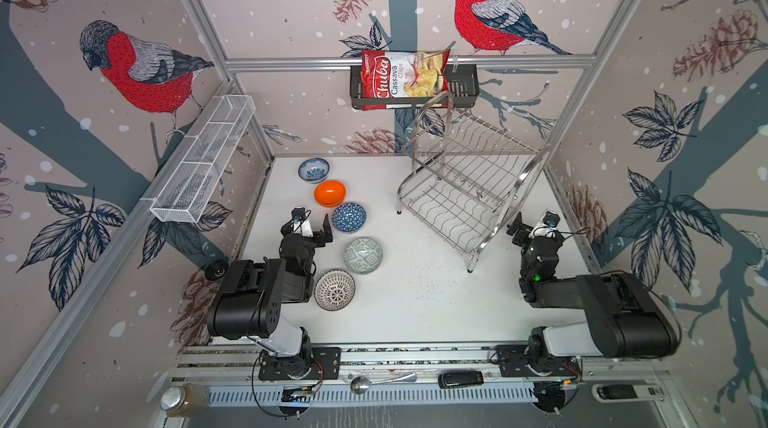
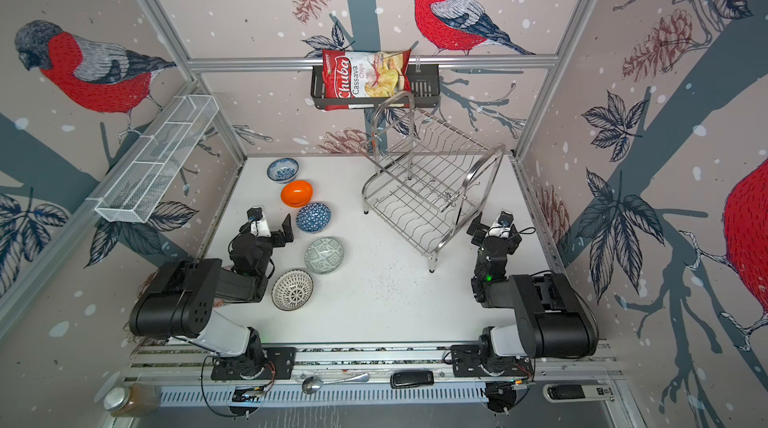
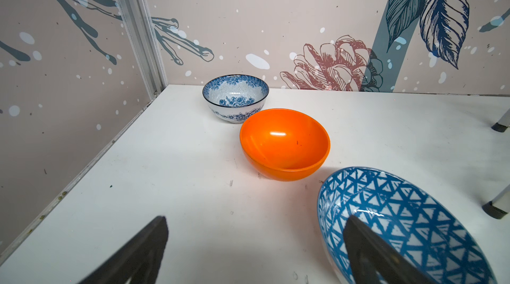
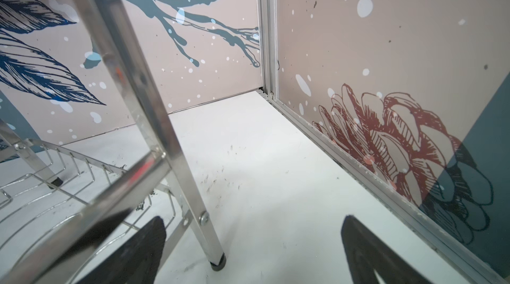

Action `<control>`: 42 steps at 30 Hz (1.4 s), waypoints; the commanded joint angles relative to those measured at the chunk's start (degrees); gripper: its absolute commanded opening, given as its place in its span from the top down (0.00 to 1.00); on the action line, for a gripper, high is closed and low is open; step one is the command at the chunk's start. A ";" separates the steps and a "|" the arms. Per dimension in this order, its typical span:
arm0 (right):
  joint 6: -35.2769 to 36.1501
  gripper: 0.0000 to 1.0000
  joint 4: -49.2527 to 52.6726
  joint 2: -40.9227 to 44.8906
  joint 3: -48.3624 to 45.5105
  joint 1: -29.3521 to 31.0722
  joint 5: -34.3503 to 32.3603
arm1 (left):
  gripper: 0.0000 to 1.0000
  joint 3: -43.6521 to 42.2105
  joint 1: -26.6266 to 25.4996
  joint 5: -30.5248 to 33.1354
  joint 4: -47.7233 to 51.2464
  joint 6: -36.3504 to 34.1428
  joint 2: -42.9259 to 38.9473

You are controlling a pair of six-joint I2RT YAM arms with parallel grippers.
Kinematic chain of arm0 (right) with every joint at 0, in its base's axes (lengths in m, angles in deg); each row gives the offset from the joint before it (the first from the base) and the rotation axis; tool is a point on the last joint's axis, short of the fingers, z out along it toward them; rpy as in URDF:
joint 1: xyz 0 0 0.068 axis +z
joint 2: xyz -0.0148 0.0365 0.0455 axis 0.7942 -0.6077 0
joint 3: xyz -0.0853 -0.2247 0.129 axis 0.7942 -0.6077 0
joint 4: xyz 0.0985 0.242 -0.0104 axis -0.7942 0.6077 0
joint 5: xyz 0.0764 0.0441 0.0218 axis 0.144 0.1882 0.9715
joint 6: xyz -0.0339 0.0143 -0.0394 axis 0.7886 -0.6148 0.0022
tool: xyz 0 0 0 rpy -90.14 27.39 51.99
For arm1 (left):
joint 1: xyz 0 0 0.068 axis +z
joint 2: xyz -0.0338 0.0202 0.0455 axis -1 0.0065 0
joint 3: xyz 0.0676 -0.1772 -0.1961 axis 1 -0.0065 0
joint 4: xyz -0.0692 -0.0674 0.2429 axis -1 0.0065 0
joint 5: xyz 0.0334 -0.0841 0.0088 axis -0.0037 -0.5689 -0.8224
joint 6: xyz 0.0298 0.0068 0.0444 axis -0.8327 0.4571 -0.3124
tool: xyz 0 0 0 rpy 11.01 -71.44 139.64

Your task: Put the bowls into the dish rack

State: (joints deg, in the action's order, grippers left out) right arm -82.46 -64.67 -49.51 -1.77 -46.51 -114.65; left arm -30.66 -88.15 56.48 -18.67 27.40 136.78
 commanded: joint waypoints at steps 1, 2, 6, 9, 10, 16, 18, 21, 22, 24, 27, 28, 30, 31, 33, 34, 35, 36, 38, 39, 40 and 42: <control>-0.10 0.00 3.45 1.02 1.20 1.36 -6.66 | 0.01 0.32 0.26 -2.62 -1.78 -0.95 0.04; 0.17 0.00 2.64 1.17 0.77 1.86 -8.01 | 0.01 0.22 0.45 -2.92 -1.92 -0.86 0.04; -1.01 0.01 7.16 2.91 1.86 3.57 -13.04 | 0.01 0.03 0.77 -3.51 -2.28 -0.77 0.05; -2.92 0.00 12.31 4.26 3.30 4.05 -16.10 | 0.01 -0.02 0.65 -3.56 -2.29 -0.77 0.04; -4.10 0.00 14.63 5.51 3.70 4.04 -16.47 | 0.01 -0.03 0.64 -3.37 -2.38 -0.77 0.04; -12.28 0.00 30.15 14.44 5.16 3.91 -13.76 | 0.02 0.01 0.48 2.78 -1.17 1.33 -1.49; -12.93 0.01 32.93 16.03 5.45 3.78 -13.21 | 0.03 0.60 0.52 5.25 1.37 2.27 -2.86; -13.97 0.00 37.88 17.14 7.61 2.89 -10.44 | 0.03 1.91 0.26 5.79 4.47 1.95 -3.97; -14.75 0.00 40.11 17.68 8.72 2.24 -8.61 | 0.03 2.46 -0.03 6.97 6.28 2.20 -4.82; -15.34 0.01 42.59 18.64 10.11 0.82 -5.41 | 0.02 3.39 -0.10 8.34 9.22 2.30 -6.72; -17.48 0.00 46.75 20.91 11.76 -1.59 -2.19 | 0.02 5.21 -1.26 11.26 14.24 1.89 -9.50; -18.28 0.00 47.81 21.71 12.13 -2.46 -0.39 | 0.02 5.99 -1.84 13.01 16.37 1.85 -10.51; -19.86 0.00 48.79 22.68 12.75 -3.49 3.42 | 0.02 7.86 -2.93 16.28 21.23 3.22 -11.99; -20.40 0.00 49.16 22.90 13.05 -3.87 5.34 | 0.02 8.95 -3.48 16.51 23.48 3.97 -12.64; -21.43 0.00 50.68 22.94 14.27 -4.52 9.38 | 0.02 10.81 -4.69 16.36 26.91 3.53 -13.61; -21.48 0.00 51.49 22.93 14.96 -4.73 11.59 | 0.02 11.79 -5.60 17.11 28.66 3.25 -14.05; -21.47 0.00 52.04 22.95 15.69 -4.75 13.72 | 0.02 12.65 -6.32 17.58 29.81 2.89 -14.42; -21.37 0.01 53.07 22.95 16.54 -4.75 15.74 | 0.02 13.35 -7.39 18.14 31.00 2.78 -14.87; -21.46 0.01 54.13 22.95 17.69 -4.75 19.01 | 0.02 14.49 -8.99 18.11 32.06 4.87 -16.03; -22.10 0.00 54.55 22.95 18.11 -4.79 20.20 | 0.02 15.30 -9.73 17.57 33.07 6.38 -16.43; -22.79 0.00 54.86 22.95 18.36 -4.88 21.59 | 0.02 16.09 -10.40 16.67 33.75 7.71 -16.63; -23.67 0.01 54.94 22.87 18.44 -5.00 23.94 | 0.02 17.86 -11.75 15.22 35.11 9.73 -16.69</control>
State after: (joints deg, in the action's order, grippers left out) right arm -103.88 -11.51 -26.69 16.13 -51.41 -96.91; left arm -14.66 -98.71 73.13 13.16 33.30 120.50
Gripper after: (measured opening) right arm 0.997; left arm 0.978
